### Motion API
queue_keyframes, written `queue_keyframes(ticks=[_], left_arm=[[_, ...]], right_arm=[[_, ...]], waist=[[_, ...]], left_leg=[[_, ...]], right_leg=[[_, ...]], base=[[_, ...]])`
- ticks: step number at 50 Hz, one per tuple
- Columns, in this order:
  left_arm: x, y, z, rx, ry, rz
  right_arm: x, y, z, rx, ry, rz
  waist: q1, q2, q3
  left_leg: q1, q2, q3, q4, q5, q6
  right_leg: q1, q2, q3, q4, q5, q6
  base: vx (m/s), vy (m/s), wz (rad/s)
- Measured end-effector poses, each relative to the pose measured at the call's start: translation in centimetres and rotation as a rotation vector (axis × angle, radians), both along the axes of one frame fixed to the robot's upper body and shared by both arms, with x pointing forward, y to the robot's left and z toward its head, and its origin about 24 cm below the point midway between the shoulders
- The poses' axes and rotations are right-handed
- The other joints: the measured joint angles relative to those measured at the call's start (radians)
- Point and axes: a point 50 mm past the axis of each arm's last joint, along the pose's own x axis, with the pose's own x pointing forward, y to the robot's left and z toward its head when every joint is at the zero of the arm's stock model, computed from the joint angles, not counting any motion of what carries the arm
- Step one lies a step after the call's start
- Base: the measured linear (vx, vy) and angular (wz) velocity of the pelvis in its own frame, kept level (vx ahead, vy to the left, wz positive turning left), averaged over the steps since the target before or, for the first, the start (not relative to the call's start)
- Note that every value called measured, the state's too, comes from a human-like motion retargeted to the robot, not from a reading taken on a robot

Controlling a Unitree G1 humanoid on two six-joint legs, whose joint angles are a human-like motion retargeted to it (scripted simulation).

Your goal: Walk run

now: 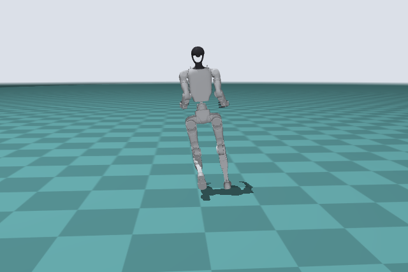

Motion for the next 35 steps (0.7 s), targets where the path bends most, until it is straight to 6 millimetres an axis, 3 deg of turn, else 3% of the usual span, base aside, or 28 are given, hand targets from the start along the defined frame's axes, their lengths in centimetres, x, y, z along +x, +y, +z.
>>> queue_keyframes(ticks=[3, 6, 10, 12, 13, 15, 17, 19, 20, 22, 23, 25, 27, 29, 31, 32, 33, 34, 35], left_arm=[[-1.8, 0.6, -0.9, 0.022, 0.057, 0.011], [-2.5, 1.5, -1.5, 0.068, 0.102, 0.023], [-1.6, 2.9, -1.3, 0.095, 0.088, 0.069], [-0.1, 3.7, 0.0, 0.113, 0.019, 0.099], [0.7, 4.0, 0.8, 0.122, -0.022, 0.112], [1.7, 4.5, 2.1, 0.143, -0.087, 0.126], [1.9, 4.0, 1.9, 0.137, -0.084, 0.117], [3.3, 4.0, 2.4, 0.140, -0.127, 0.190], [4.0, 3.4, 2.7, 0.143, -0.150, 0.237], [4.4, 1.0, 3.1, 0.122, -0.177, 0.299], [4.4, -0.1, 3.0, 0.081, -0.176, 0.297], [4.1, -1.9, 2.7, -0.005, -0.148, 0.238], [3.9, -2.9, 2.2, -0.057, -0.107, 0.164], [3.8, -2.9, 1.9, -0.079, -0.088, 0.105], [3.8, -2.7, 2.2, -0.070, -0.097, 0.041], [3.9, -2.7, 2.4, -0.058, -0.109, 0.006], [3.9, -2.5, 2.8, -0.040, -0.125, -0.031], [3.6, -2.1, 2.7, -0.016, -0.122, -0.049], [3.0, -1.6, 2.5, 0.011, -0.110, -0.059]], right_arm=[[3.4, 1.4, 1.3, 0.053, -0.094, 0.123], [4.7, 1.3, 3.0, 0.026, -0.182, 0.158], [4.5, 2.0, 3.9, -0.069, -0.202, 0.191], [4.8, 2.7, 4.4, -0.137, -0.226, 0.201], [5.0, 3.0, 4.5, -0.169, -0.229, 0.209], [4.2, 3.7, 3.6, -0.227, -0.184, 0.241], [0.7, 4.1, 0.8, -0.232, -0.017, 0.251], [-1.0, 5.2, -0.8, -0.154, 0.065, 0.252], [-1.5, 5.9, -1.3, -0.096, 0.082, 0.260], [-2.9, 5.5, -1.5, -0.011, 0.100, 0.203], [-3.6, 5.3, -1.5, 0.001, 0.108, 0.165], [-5.0, 4.7, -1.3, -0.028, 0.115, 0.091], [-5.6, 4.2, -1.0, -0.075, 0.109, 0.016], [-5.4, 4.2, -0.7, -0.104, 0.092, -0.050], [-4.6, 4.3, -0.4, -0.112, 0.064, -0.086], [-4.0, 4.3, -0.2, -0.110, 0.048, -0.094], [-3.3, 4.4, -0.1, -0.102, 0.033, -0.090], [-2.9, 4.8, -0.1, -0.079, 0.026, -0.065], [-2.7, 5.4, -0.2, -0.050, 0.024, -0.029]], waist=[[0.091, -0.034, 0.008], [0.166, -0.074, 0.019], [0.191, -0.101, 0.038], [0.153, -0.069, 0.062], [0.162, -0.077, 0.081], [0.076, -0.060, 0.051], [0.079, -0.001, -0.016], [0.064, 0.037, -0.030], [0.067, 0.035, -0.039], [0.077, 0.024, -0.043], [0.028, 0.046, -0.044], [-0.059, 0.059, -0.032], [-0.130, 0.031, -0.015], [-0.178, 0.010, -0.005], [-0.182, -0.006, 0.011], [-0.176, -0.014, 0.016], [-0.167, -0.014, 0.008], [-0.165, -0.023, 0.004], [-0.167, -0.037, 0.003]], left_leg=[[-0.185, -0.031, 0.084, -0.229, -0.091, 0.016], [-0.292, -0.097, 0.109, -0.631, -0.120, 0.060], [-0.234, -0.087, 0.261, -1.149, 0.008, 0.162], [-0.178, -0.015, 0.310, -1.191, 0.080, 0.141], [-0.176, 0.061, 0.299, -1.134, 0.111, 0.184], [-0.205, 0.054, 0.171, -0.890, -0.133, 0.199], [-0.216, 0.059, -0.044, -0.744, -0.208, 0.199], [-0.185, 0.074, -0.024, -0.684, -0.248, 0.199], [-0.140, 0.099, 0.047, -0.692, -0.262, 0.199], [0.015, 0.053, 0.081, -0.854, -0.195, 0.199], [0.061, 0.017, 0.012, -0.910, -0.137, 0.199], [0.159, -0.059, -0.078, -1.008, 0.000, 0.199], [0.256, -0.112, -0.099, -1.052, 0.135, 0.173], [0.345, -0.100, -0.107, -1.070, 0.258, 0.089], [0.396, -0.086, -0.135, -1.015, 0.363, -0.030], [0.394, -0.092, -0.158, -0.943, 0.406, -0.097], [0.358, -0.097, -0.176, -0.829, 0.442, -0.170], [0.321, -0.094, -0.143, -0.689, 0.452, -0.210], [0.283, -0.088, -0.085, -0.537, 0.449, -0.235]], right_leg=[[0.105, 0.028, 0.009, -0.080, 0.054, 0.000], [0.265, 0.059, -0.062, -0.248, 0.267, 0.057], [0.426, 0.125, -0.080, -0.332, 0.609, 0.215], [0.454, 0.212, -0.055, -0.242, 0.682, 0.212], [0.449, 0.267, -0.007, -0.172, 0.697, 0.169], [0.372, 0.299, -0.117, 0.034, 0.581, 0.113], [0.277, 0.330, -0.179, 0.274, 0.442, -0.004], [0.146, 0.299, -0.085, 0.412, 0.314, -0.055], [0.093, 0.281, -0.040, 0.424, 0.264, -0.097], [0.041, 0.231, -0.011, 0.298, 0.230, -0.145], [0.007, 0.210, -0.028, 0.222, 0.218, -0.117], [-0.033, 0.174, 0.050, 0.031, 0.210, 0.031], [-0.036, 0.142, 0.211, -0.184, 0.163, 0.157], [-0.017, 0.118, 0.334, -0.354, 0.104, 0.160], [0.004, 0.053, 0.309, -0.429, 0.120, 0.187], [0.006, 0.028, 0.254, -0.412, 0.102, 0.179], [-0.008, 0.036, 0.167, -0.338, -0.013, 0.109], [0.002, 0.039, 0.144, -0.255, -0.041, 0.113], [0.022, 0.038, 0.152, -0.167, -0.027, 0.152]], base=[[1.38, -0.09, -0.08], [1.22, -0.15, 1.14], [1.63, -0.28, 1.37], [1.29, -0.79, 1.48], [1.41, -1.40, 0.91], [1.94, -1.11, 1.46], [2.11, 0.47, 1.01], [1.38, 0.38, 0.28], [1.25, 0.35, -0.02], [1.23, 0.41, 1.38], [1.21, 0.44, 3.25], [1.14, 0.38, 3.68], [1.16, 0.10, 3.13], [1.50, -0.28, 2.45], [1.10, -0.27, 1.69], [1.16, -0.33, 1.51], [1.53, -0.51, 1.50], [1.72, -0.64, 1.49], [1.49, -0.50, 1.70]])
